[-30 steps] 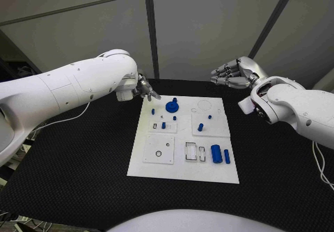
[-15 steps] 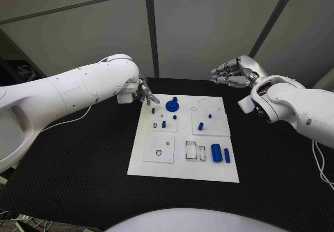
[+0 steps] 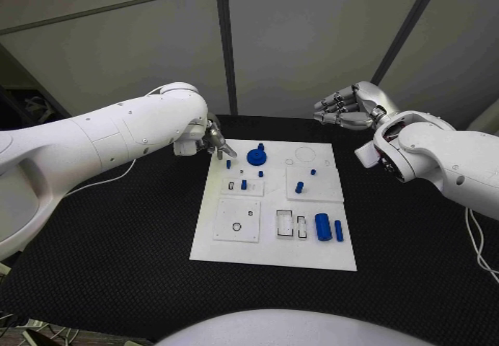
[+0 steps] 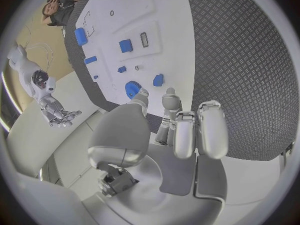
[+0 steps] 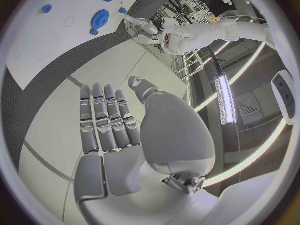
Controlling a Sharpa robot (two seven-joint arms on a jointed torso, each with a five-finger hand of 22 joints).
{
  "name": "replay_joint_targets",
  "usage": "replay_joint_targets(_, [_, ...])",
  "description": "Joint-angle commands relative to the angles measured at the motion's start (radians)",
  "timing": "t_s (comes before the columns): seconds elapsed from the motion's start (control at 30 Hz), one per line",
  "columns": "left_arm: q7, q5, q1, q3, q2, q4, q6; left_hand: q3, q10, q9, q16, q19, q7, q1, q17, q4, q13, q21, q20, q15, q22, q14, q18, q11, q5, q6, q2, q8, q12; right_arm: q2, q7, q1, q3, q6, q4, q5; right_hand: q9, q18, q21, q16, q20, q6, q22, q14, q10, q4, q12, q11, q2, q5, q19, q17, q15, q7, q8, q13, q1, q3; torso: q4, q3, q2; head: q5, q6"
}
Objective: Assemble the parts on the task board
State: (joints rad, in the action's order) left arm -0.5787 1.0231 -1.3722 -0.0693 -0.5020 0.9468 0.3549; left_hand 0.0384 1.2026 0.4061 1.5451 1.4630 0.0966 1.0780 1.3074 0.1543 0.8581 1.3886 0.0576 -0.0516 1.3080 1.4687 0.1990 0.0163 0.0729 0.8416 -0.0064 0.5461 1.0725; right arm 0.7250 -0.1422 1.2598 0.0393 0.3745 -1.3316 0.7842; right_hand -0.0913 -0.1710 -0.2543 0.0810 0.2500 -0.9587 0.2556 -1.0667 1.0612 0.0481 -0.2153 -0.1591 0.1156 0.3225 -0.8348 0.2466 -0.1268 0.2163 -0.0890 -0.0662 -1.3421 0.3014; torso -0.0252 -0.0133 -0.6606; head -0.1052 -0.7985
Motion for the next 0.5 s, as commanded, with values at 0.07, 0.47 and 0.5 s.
replay_joint_targets(0.07, [0.01,0.012,0.0,0.0,0.003,-0.002,0.031,-0.008,-0.003,-0.002,-0.001,0.007,-0.001,0.003,0.242,0.001,0.001,0.007,0.006,0.007,0.019,0.094,-0.145,0.004,0.006,0.009,0.013,-0.004,0.004,-0.002,-0.005,0.002,0.001,-0.005,-0.002,0.002,-0.001,-0.012,0.005,-0.005,-0.001,-0.001,-0.001,-0.002,0.0,0.001,0.003,-0.004,-0.004,0.004,-0.008,-0.001,-0.006,0.009,0.005,0.001,0.008,-0.007,0.001,0.0005,0.0,0.0,0.0])
replay_joint_targets(0.47, [0.015,0.012,0.009,-0.002,0.007,-0.002,0.039,-0.011,0.0,-0.007,-0.001,0.009,-0.003,0.012,0.242,-0.001,0.002,0.011,0.005,0.006,0.025,0.094,-0.147,0.002,0.006,0.026,0.023,-0.004,0.008,-0.002,-0.005,0.002,0.001,-0.005,-0.003,0.002,-0.001,-0.012,0.005,-0.005,-0.001,-0.001,-0.001,-0.002,0.0,0.001,0.003,-0.004,-0.004,0.004,-0.008,-0.001,-0.006,0.009,0.005,0.001,0.008,-0.007,0.0001,0.0003,0.0,0.003,-0.003])
replay_joint_targets(0.5, [0.015,0.012,0.01,-0.002,0.008,-0.002,0.039,-0.011,0.0,-0.007,-0.001,0.009,-0.003,0.012,0.242,-0.001,0.002,0.011,0.005,0.006,0.025,0.094,-0.147,0.002,0.006,0.026,0.023,-0.004,0.008,-0.002,-0.005,0.002,0.001,-0.005,-0.003,0.002,-0.001,-0.012,0.005,-0.005,-0.001,-0.001,-0.001,-0.002,0.0,0.001,0.003,-0.004,-0.004,0.004,-0.008,-0.001,-0.006,0.009,0.005,0.001,0.008,-0.007,0.0002,0.0004,0.0,0.003,-0.003])
